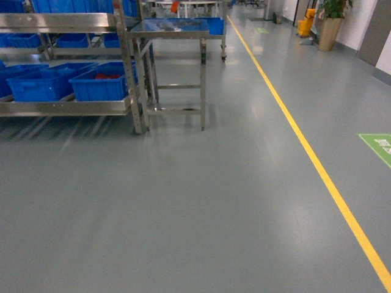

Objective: Sort blue parts and orange caps into right shelf containers

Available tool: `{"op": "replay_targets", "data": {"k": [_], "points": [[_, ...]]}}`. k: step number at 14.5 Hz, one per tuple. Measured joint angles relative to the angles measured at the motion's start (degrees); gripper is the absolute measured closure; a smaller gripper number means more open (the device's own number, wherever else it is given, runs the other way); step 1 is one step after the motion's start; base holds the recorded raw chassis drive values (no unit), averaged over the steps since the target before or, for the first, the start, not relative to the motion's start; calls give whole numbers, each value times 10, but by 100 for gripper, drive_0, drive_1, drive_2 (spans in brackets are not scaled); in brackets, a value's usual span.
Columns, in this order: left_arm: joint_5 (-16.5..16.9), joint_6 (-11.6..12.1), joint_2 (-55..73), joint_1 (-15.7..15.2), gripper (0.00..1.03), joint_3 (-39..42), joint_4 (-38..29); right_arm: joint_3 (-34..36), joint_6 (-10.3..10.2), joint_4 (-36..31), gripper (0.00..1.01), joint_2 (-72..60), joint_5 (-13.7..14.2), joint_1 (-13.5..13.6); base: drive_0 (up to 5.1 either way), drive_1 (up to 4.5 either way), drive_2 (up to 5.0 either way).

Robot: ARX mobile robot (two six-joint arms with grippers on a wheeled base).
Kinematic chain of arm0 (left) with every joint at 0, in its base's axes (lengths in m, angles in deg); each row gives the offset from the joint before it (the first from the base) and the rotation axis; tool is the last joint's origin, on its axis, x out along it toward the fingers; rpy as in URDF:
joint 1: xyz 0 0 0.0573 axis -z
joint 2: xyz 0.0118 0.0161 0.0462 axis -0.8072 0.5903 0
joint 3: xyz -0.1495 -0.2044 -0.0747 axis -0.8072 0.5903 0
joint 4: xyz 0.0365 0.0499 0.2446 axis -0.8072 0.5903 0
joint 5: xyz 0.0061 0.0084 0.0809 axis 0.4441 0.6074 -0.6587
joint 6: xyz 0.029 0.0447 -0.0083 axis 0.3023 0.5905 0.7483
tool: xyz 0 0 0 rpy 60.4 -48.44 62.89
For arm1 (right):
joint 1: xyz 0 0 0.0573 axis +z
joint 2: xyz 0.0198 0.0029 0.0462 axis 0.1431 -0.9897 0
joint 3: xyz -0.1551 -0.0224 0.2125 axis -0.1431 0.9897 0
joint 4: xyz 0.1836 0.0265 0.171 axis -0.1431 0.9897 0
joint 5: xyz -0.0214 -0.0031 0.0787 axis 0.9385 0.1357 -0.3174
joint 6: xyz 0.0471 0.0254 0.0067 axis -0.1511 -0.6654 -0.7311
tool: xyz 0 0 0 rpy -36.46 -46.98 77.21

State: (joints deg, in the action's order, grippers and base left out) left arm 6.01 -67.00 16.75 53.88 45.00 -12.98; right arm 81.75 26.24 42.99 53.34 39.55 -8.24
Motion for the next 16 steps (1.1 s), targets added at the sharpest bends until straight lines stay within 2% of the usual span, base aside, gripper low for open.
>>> {"op": "replay_targets", "data": {"k": [16], "points": [[0,0,0,0,60,0,1,0,0,0,57,0,0,0,2,428,-423]]}}
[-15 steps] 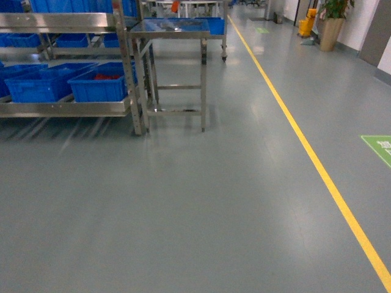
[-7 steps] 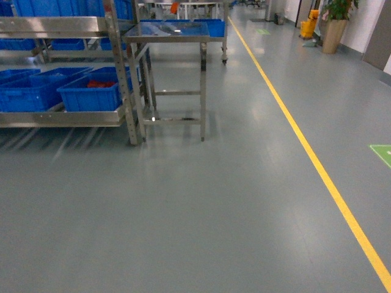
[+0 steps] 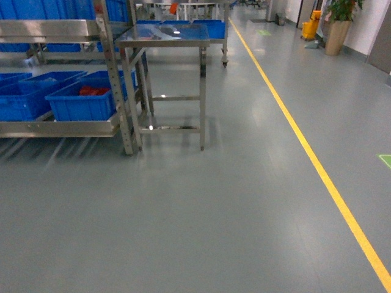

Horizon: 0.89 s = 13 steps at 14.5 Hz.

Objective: Sort blue parts and orange caps into right shelf containers

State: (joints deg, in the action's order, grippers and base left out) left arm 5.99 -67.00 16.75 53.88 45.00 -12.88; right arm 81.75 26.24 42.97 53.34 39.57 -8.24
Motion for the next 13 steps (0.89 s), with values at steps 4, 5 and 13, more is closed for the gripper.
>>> {"op": "replay_targets", "data": {"k": [4,5,13], "points": [[0,0,0,0,60,0,0,0,0,-1,57,0,0,0,0,427,-428],[0,0,0,0,60,0,-1,0,0,0,57,0,0,0,-1,427,-428],[0,0,0,0,60,0,1,0,0,0,57,0,0,0,0,427,-428]]}}
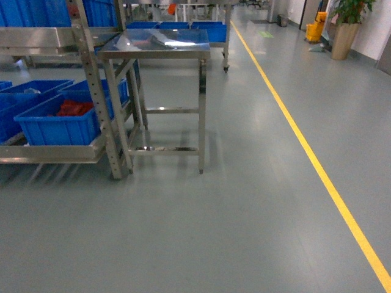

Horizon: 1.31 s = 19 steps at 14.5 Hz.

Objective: Sort blue parts and orange caps into right shelf containers

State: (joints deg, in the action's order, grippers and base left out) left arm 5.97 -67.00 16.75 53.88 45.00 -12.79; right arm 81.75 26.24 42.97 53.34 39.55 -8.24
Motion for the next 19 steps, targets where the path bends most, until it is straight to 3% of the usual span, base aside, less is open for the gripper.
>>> {"op": "replay_targets", "data": {"k": [19], "points": [[0,0,0,0,60,0,0,0,0,0,57,0,0,0,0,429,-429]]}}
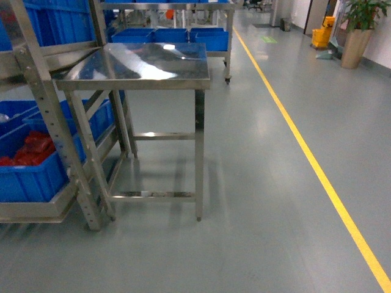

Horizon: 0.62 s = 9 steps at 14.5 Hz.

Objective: Sort blue parts and orange caps into right shelf containers

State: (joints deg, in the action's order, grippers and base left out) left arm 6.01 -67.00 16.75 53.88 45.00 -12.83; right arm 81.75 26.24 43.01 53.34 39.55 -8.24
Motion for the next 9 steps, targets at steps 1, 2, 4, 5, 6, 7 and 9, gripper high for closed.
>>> {"op": "replay_targets", "data": {"k": [1,2,4,5,6,7,9], "points": [[0,0,0,0,60,0,0,0,0,-1,57,0,0,0,-4,425,-433],[0,0,0,0,60,0,0,0,0,-1,57,0,0,0,-9,420,-438],[-1,0,0,0,60,0,0,0,0,-1,57,0,0,0,-5,424,-434],[0,0,0,0,60,0,0,0,0,0,57,0,0,0,-5,424,-434],[0,0,0,0,60,0,1,0,0,-1,57,0,0,0,-5,424,-434],[0,0,0,0,60,0,-2,0,0,-1,57,0,0,0,6,435,-423],[0,0,0,0,60,0,0,0,0,-2,57,0,0,0,-3,426,-432]]}}
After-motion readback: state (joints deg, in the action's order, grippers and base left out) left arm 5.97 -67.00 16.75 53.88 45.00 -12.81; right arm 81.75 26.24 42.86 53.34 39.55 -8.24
